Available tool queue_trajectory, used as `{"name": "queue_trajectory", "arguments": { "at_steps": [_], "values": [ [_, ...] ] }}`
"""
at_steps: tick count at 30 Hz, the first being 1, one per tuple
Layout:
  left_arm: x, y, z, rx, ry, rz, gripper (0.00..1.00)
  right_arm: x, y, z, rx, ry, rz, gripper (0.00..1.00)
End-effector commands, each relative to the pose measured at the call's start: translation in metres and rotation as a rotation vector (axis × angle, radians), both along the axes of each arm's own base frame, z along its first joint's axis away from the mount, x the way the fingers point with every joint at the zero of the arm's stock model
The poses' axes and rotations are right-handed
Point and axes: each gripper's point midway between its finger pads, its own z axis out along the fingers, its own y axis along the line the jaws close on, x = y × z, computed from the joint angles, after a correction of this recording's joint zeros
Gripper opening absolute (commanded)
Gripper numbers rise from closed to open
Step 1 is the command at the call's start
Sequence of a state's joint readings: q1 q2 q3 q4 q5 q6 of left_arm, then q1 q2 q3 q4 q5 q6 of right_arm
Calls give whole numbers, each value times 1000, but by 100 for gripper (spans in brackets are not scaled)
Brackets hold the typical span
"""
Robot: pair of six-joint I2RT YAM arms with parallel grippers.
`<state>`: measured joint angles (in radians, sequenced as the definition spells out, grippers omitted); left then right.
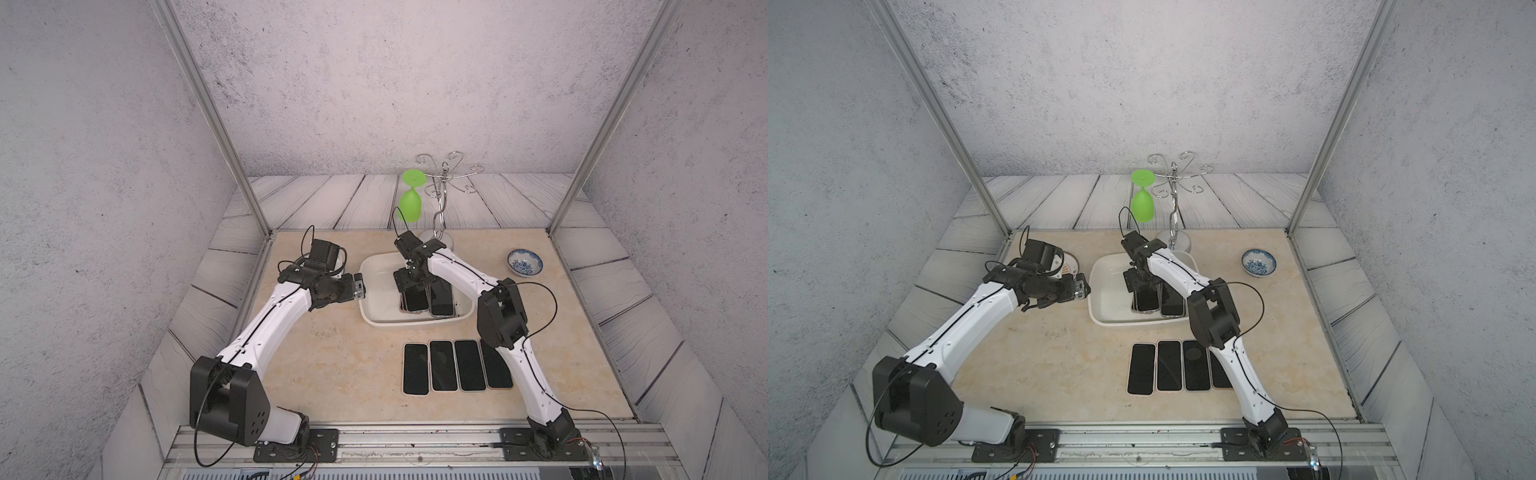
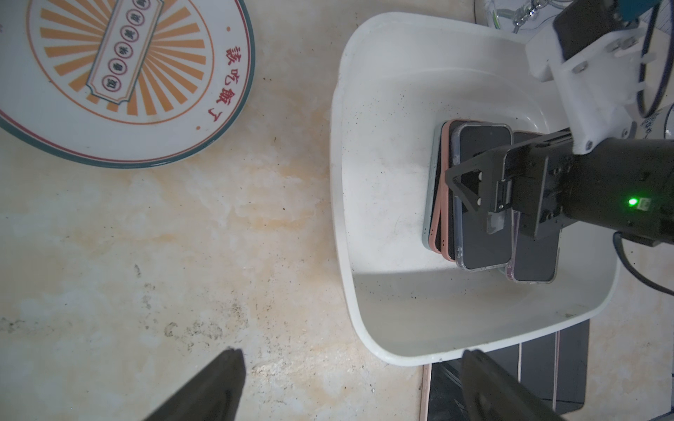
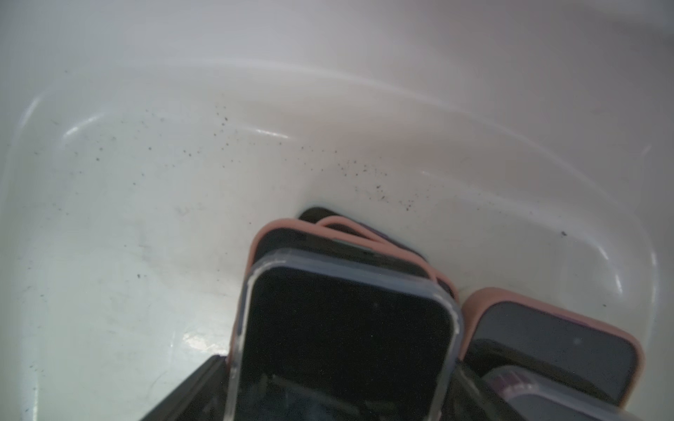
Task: Take the phone out of the storage box
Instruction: Pick up the phone from the storage box.
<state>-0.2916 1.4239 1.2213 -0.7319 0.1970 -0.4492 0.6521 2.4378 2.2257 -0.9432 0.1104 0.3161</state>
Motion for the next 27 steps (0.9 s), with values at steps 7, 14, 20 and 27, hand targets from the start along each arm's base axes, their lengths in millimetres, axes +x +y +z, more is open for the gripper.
{"name": "queue_trajectory", "arguments": {
  "at_steps": [7, 14, 20, 27],
  "values": [
    [-2, 2, 6, -11, -23, -11, 99, -17, -20, -25, -108, 64, -12, 65],
    [-6, 6, 3, 1, -22, -14, 99, -23, -22, -31, -109, 93, -7, 38],
    [-10, 3, 11, -22, -53, -39, 99, -15, -24, 4, -76, 24, -17, 12],
    [-12, -27, 38, -201, -184, -150, 98, -8, -17, 78, 40, -93, -13, 0]
  ]
}}
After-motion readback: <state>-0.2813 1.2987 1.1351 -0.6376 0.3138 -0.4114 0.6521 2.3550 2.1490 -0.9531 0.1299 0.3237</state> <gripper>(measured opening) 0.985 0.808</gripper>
